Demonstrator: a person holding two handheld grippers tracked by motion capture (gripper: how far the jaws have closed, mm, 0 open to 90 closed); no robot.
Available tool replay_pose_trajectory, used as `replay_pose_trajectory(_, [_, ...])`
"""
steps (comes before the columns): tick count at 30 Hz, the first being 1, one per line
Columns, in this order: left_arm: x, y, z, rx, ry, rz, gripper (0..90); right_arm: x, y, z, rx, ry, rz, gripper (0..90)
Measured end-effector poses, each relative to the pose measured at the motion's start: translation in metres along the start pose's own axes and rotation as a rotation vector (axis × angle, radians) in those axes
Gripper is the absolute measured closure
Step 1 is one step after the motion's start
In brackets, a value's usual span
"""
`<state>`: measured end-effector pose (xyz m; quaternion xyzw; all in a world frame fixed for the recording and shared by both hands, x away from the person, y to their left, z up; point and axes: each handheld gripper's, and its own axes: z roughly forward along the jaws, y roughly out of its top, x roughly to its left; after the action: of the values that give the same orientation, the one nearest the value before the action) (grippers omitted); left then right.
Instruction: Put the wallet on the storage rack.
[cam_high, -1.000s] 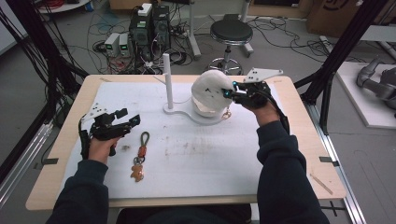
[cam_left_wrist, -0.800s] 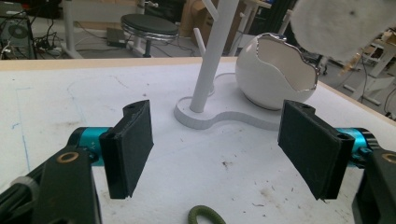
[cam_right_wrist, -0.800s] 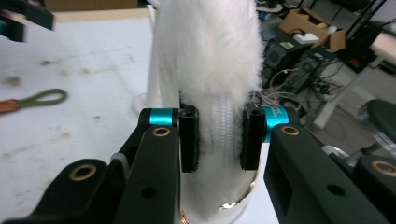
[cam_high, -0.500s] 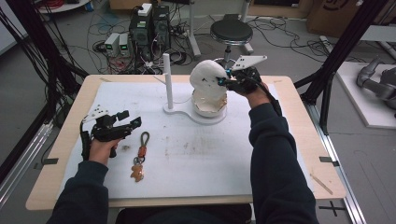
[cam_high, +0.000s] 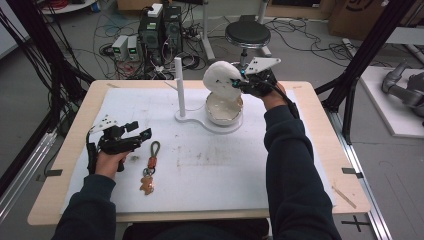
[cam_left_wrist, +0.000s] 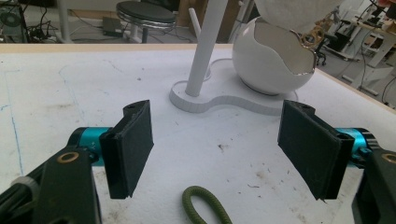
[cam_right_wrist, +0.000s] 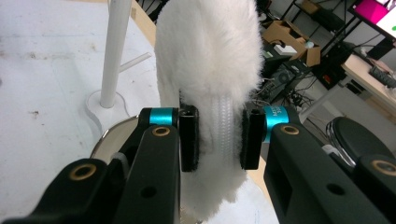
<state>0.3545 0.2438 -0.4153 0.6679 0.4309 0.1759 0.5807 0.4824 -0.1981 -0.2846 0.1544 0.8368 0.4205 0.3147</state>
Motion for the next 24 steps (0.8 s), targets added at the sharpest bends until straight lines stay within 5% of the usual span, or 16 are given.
replay_pose_trajectory(10, [0.001,-0.002,-0.001,0.001,0.005,-0.008,26.5,0.008,-0.008,-0.004,0.067,0.003,-0.098,74.8])
replay_pose_trajectory(13, [0.001,-0.002,-0.001,0.002,0.005,-0.010,26.5,0.014,-0.018,-0.002,0.134,0.015,-0.150,74.9])
replay_pose_trajectory(17, [0.002,-0.002,0.000,0.007,0.004,-0.009,26.5,0.015,-0.027,-0.001,0.141,0.010,-0.144,74.9])
replay_pose_trajectory(24, [0.001,-0.003,0.000,0.010,0.003,-0.009,26.5,0.023,-0.026,0.006,0.183,0.007,-0.208,75.0])
